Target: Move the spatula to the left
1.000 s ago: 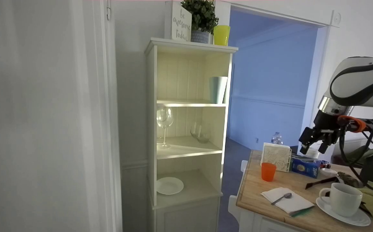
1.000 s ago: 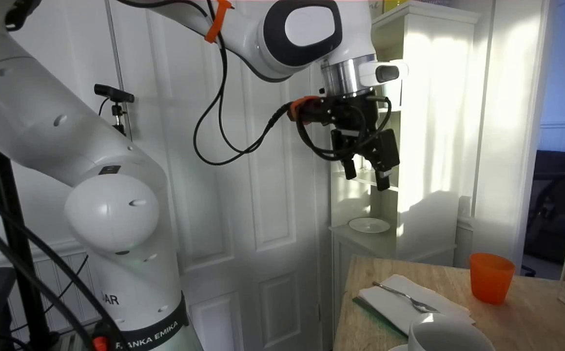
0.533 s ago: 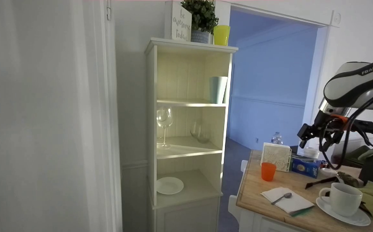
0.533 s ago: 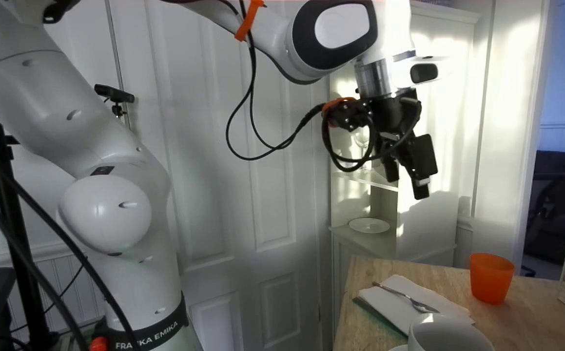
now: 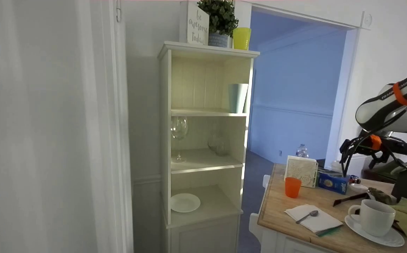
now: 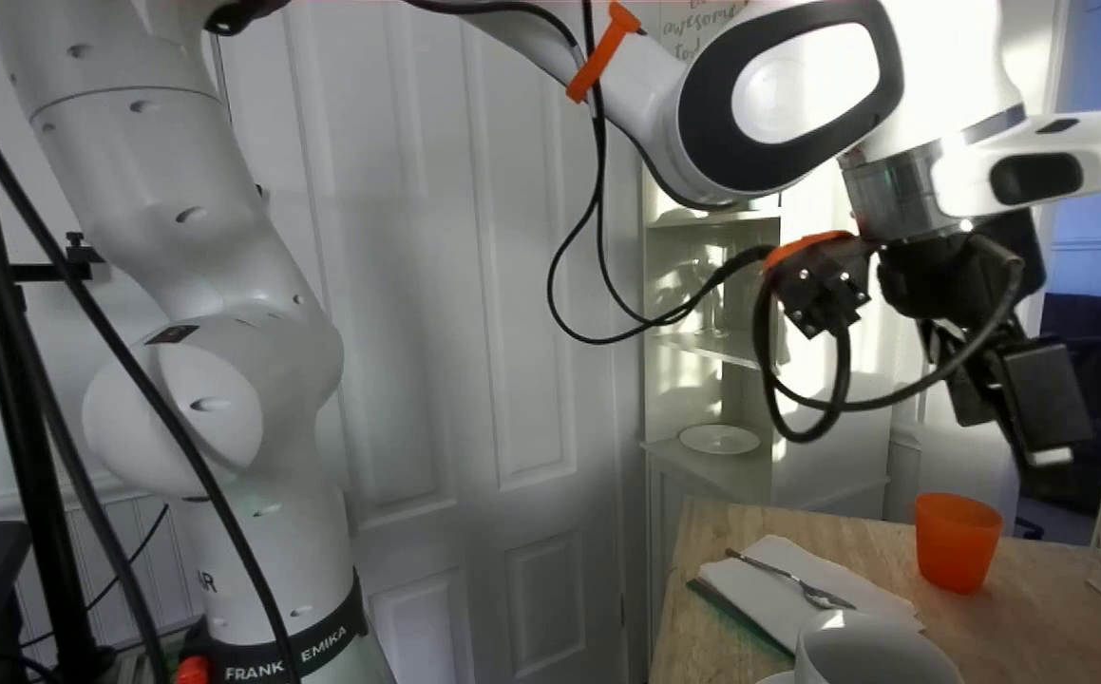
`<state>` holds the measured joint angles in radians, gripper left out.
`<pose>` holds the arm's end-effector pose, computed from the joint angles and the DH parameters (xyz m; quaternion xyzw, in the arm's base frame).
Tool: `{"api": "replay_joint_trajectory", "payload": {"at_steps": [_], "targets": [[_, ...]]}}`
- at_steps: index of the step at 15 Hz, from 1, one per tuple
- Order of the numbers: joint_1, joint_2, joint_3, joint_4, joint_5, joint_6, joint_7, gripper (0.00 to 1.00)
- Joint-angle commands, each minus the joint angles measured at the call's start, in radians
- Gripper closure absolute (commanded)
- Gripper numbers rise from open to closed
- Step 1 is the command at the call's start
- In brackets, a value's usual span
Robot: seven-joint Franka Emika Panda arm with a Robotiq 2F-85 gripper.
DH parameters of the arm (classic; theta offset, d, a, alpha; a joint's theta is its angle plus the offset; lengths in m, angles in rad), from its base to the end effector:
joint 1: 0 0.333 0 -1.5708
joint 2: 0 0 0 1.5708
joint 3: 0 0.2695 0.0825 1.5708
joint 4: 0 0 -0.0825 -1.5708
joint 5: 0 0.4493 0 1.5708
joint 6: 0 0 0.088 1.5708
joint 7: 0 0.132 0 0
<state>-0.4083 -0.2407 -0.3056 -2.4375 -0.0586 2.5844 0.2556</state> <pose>0.4266 -0.3621 0.3231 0.8776 -0.4409 0.1866 0.0269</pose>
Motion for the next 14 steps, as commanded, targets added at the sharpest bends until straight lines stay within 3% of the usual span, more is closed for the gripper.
{"api": "replay_joint_trajectory", "payload": {"at_steps": [1,6,10,11,14], "targets": [[-0.013,0.149,-0.046,0.081,0.058,0.097,0.007,0.0],[-0.016,0.344,-0.102,0.18,0.177,0.164,-0.073,0.0],[-0.066,0.451,-0.077,0.261,0.35,0.176,-0.217,0.0],[-0.03,0.397,-0.1,0.202,0.265,0.168,-0.148,0.0],[-0.051,0.444,-0.093,0.246,0.308,0.169,-0.182,0.0]]}}
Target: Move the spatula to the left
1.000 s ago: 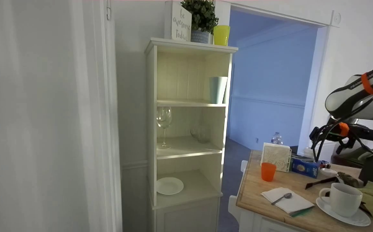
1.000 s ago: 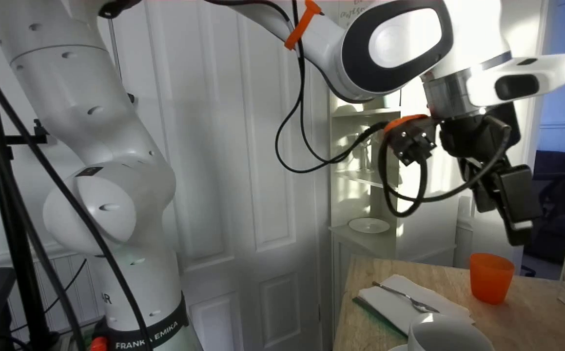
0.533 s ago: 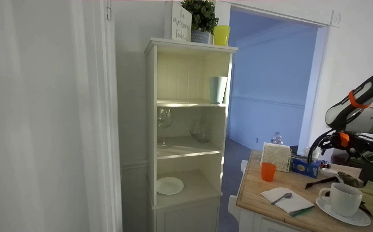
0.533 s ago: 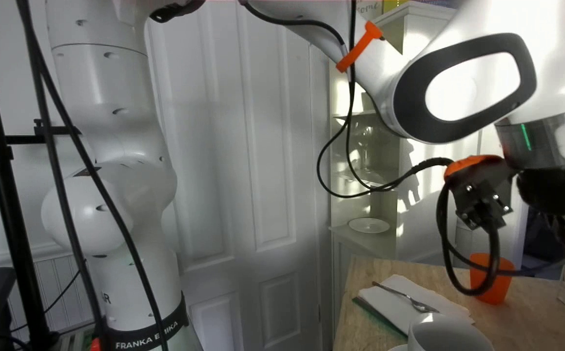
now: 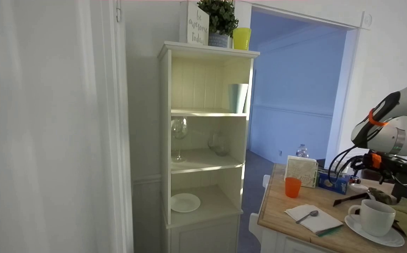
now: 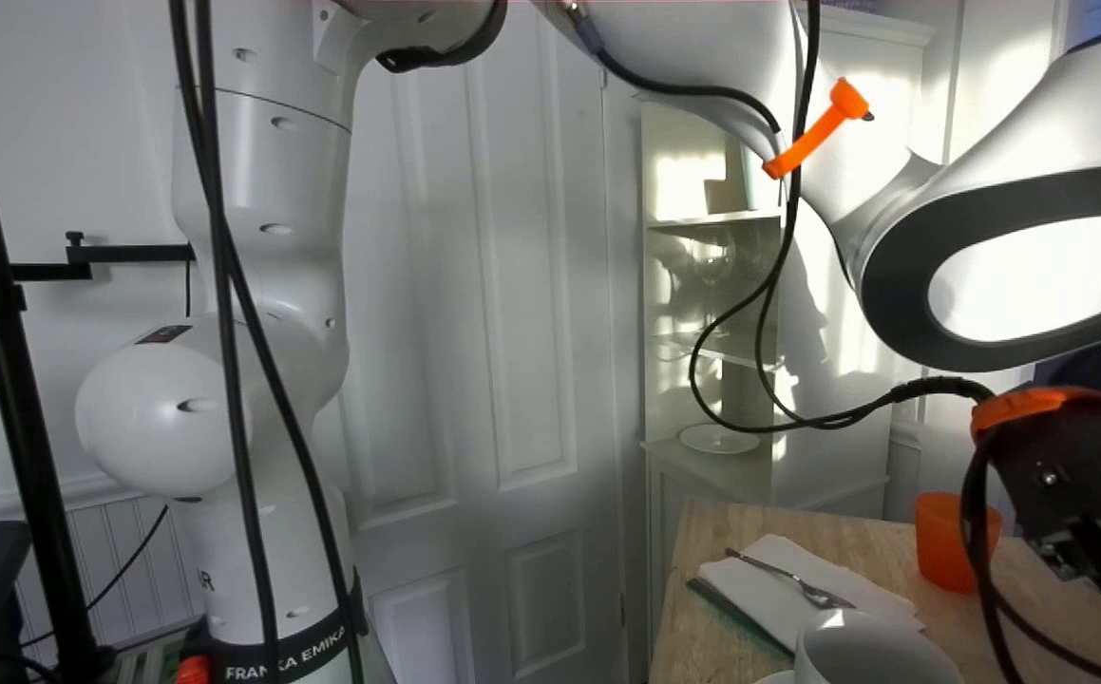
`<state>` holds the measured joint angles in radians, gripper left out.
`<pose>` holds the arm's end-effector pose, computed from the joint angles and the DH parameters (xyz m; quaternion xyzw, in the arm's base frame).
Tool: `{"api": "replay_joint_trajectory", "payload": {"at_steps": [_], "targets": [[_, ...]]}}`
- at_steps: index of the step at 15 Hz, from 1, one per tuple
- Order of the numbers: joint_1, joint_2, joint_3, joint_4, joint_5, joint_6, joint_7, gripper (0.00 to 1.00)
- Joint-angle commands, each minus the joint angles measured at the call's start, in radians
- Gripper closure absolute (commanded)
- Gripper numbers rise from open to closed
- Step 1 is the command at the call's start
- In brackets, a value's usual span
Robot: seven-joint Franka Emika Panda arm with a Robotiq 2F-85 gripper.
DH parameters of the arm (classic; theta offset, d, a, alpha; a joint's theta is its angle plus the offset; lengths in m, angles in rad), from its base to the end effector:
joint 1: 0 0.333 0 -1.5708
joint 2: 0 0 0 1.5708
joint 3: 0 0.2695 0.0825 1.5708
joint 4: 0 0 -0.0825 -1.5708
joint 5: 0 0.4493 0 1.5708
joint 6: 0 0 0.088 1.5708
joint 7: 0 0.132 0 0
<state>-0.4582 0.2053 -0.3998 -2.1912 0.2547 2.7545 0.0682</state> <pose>0.4035 -0.4851 0.2232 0.8314 -0.5219 0.1857 0.0439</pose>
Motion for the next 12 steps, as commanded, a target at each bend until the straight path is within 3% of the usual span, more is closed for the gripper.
{"api": "replay_joint_trajectory", "payload": {"at_steps": [1,4,12], "targets": [[-0.002,0.001,0.002,0.003,-0.005,-0.001,0.005,0.0],[-0.001,0.001,0.004,0.005,-0.004,-0.001,0.005,0.0],[-0.095,0.171,0.047,0.204,0.067,-0.185,-0.133,0.0]]}}
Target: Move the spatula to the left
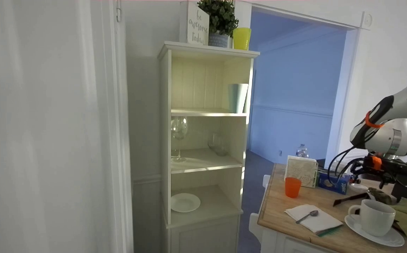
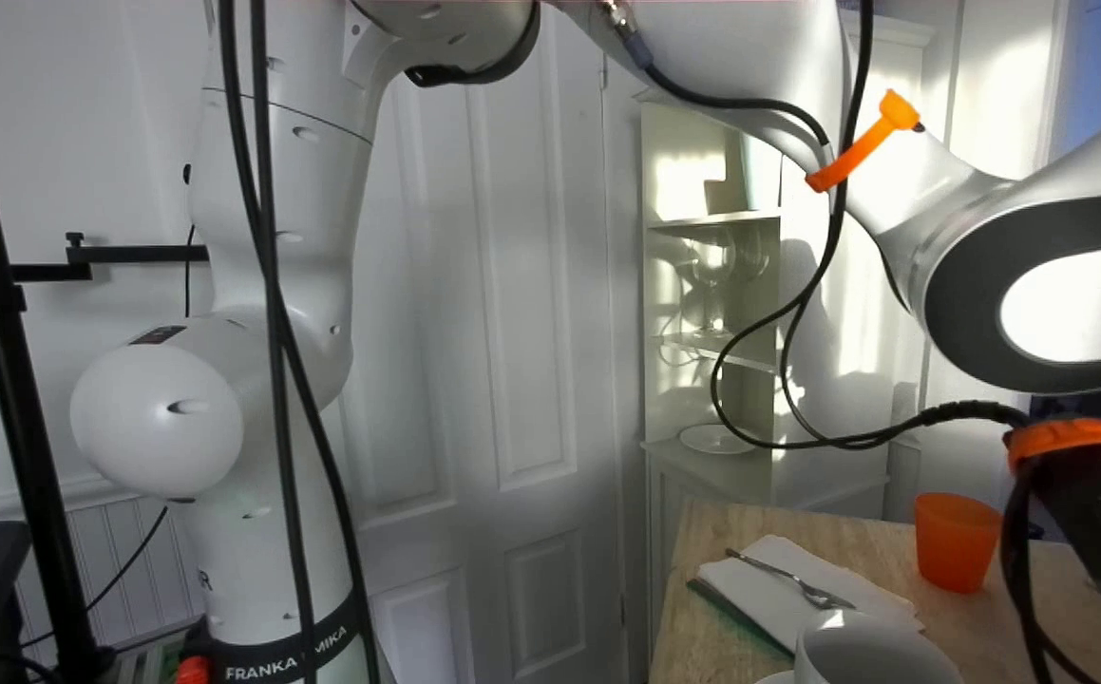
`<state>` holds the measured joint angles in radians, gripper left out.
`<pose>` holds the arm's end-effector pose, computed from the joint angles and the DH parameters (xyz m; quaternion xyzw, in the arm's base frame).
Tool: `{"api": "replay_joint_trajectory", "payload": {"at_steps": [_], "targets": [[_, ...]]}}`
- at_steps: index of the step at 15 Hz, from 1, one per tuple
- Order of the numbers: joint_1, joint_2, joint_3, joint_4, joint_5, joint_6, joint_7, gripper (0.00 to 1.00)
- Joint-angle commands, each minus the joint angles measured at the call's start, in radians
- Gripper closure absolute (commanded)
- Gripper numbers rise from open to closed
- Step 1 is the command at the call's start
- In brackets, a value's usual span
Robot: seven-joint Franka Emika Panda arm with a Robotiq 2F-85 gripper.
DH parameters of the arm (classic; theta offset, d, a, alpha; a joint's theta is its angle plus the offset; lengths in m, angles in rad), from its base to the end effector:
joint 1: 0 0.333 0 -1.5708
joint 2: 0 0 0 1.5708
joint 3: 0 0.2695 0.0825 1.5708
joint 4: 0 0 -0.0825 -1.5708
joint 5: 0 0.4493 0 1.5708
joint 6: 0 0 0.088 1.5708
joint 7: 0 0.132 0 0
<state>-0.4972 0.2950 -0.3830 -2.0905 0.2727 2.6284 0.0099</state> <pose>0.4052 -0.5024 0.2035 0.8494 -0.5093 0.1352 0.0307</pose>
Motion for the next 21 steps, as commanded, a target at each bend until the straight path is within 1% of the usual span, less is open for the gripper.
{"api": "replay_joint_trajectory", "payload": {"at_steps": [1,3,7,12,14,16,17,18,19,21], "targets": [[-0.072,0.105,0.038,0.13,0.052,-0.076,-0.091,0.0],[-0.101,0.147,0.054,0.176,0.054,-0.11,-0.107,0.0],[-0.159,0.218,0.095,0.244,0.057,-0.13,-0.13,0.0],[-0.212,0.278,0.14,0.318,0.051,-0.158,-0.121,0.0],[-0.227,0.298,0.154,0.345,0.05,-0.173,-0.12,0.1],[-0.238,0.314,0.165,0.368,0.048,-0.18,-0.118,0.17],[-0.243,0.324,0.169,0.378,0.046,-0.181,-0.116,0.24],[-0.246,0.332,0.172,0.387,0.043,-0.181,-0.116,0.23],[-0.249,0.34,0.175,0.397,0.042,-0.182,-0.115,0.31],[-0.251,0.355,0.173,0.41,0.034,-0.182,-0.108,0.33]]}}
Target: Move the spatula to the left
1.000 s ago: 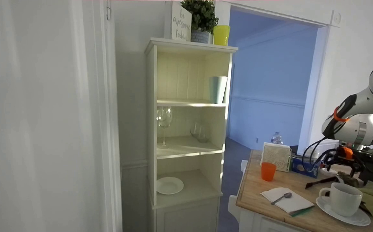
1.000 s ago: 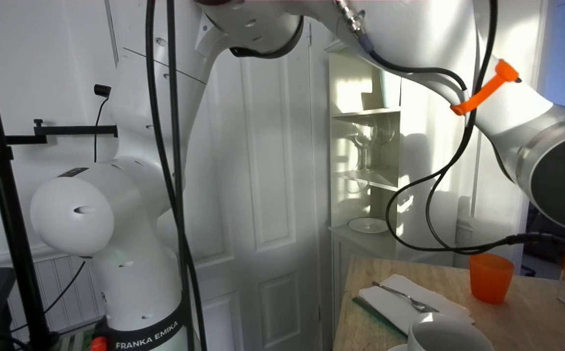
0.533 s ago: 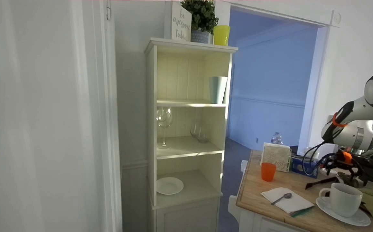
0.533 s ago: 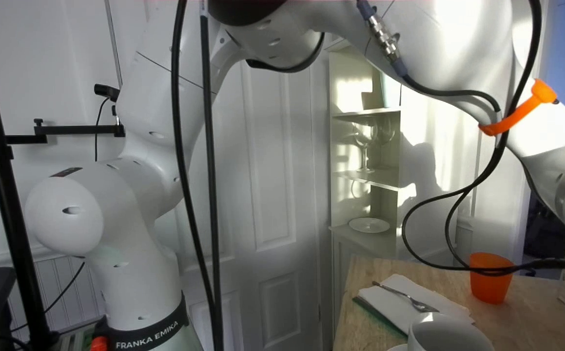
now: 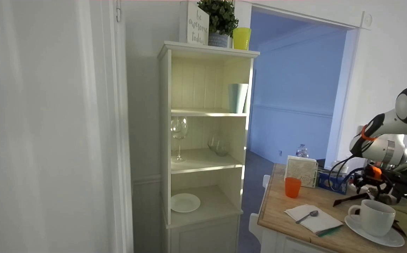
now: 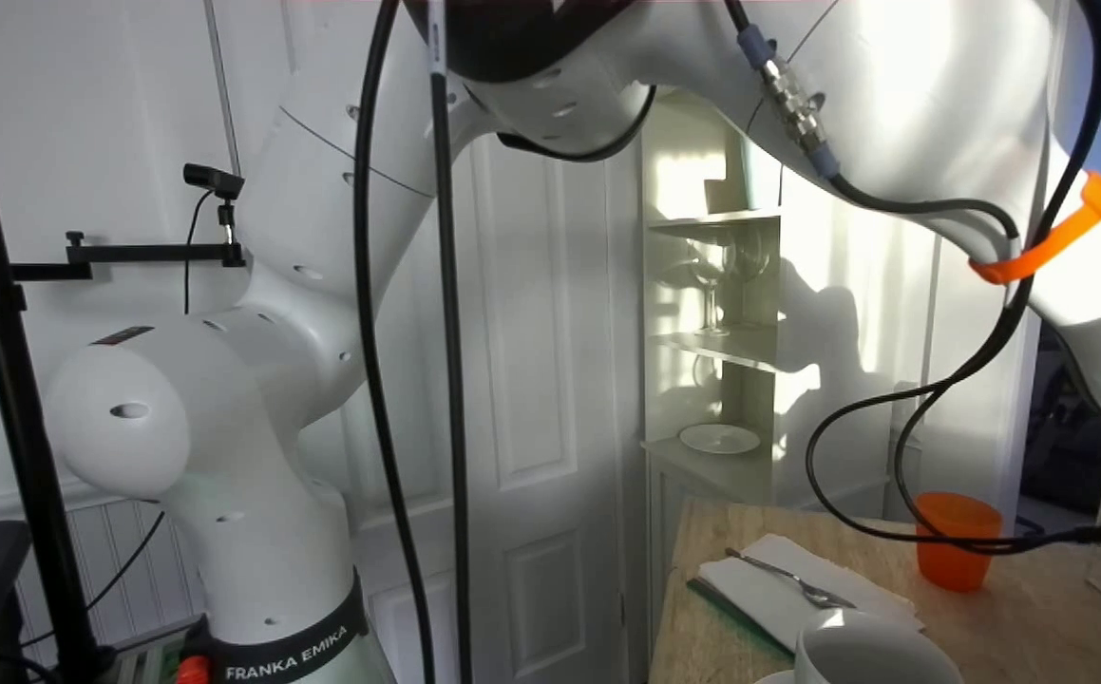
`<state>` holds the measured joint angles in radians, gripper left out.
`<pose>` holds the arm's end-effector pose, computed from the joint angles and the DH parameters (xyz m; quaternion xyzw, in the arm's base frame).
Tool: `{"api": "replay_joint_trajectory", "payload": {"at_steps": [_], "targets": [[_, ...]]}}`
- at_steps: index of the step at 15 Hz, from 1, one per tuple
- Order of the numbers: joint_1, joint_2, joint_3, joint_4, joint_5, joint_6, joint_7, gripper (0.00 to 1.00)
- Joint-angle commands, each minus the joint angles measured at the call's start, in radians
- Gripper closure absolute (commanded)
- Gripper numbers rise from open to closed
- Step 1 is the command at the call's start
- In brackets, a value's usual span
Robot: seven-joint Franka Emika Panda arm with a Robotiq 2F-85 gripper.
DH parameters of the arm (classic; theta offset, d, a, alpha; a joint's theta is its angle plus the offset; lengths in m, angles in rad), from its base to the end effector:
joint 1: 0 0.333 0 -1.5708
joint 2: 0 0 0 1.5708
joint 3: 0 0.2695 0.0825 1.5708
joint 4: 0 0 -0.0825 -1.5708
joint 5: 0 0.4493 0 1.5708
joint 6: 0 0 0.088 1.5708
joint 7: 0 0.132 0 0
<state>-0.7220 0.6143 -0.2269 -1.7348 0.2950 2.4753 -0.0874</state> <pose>0.4179 -0.5711 0.1393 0.8671 -0.4912 0.0825 0.0058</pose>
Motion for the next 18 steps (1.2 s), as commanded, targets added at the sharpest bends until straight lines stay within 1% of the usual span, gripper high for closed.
{"api": "replay_joint_trajectory", "payload": {"at_steps": [1,2,4,5,6,7,8,10,11,12,14,17,18], "targets": [[-0.025,0.042,0.014,0.063,0.007,-0.034,-0.005,0.39],[-0.026,0.047,0.013,0.068,0.005,-0.037,-0.002,0.37],[-0.026,0.054,0.01,0.076,0.0,-0.043,0.003,0.42],[-0.026,0.056,0.008,0.08,-0.003,-0.047,0.006,0.42],[-0.024,0.056,0.005,0.082,-0.007,-0.053,0.011,0.44],[-0.025,0.055,0.005,0.082,-0.008,-0.056,0.01,0.42],[-0.025,0.056,0.005,0.083,-0.007,-0.058,0.01,0.46],[-0.024,0.054,0.004,0.083,-0.009,-0.061,0.012,0.5],[-0.019,0.052,-0.002,0.079,-0.015,-0.063,0.018,0.54],[-0.016,0.051,-0.007,0.077,-0.021,-0.063,0.022,0.48],[-0.011,0.041,-0.016,0.067,-0.029,-0.064,0.032,0.46],[-0.003,0.018,-0.031,0.047,-0.037,-0.063,0.049,0.37],[-0.001,0.018,-0.034,0.048,-0.039,-0.064,0.053,0.39]]}}
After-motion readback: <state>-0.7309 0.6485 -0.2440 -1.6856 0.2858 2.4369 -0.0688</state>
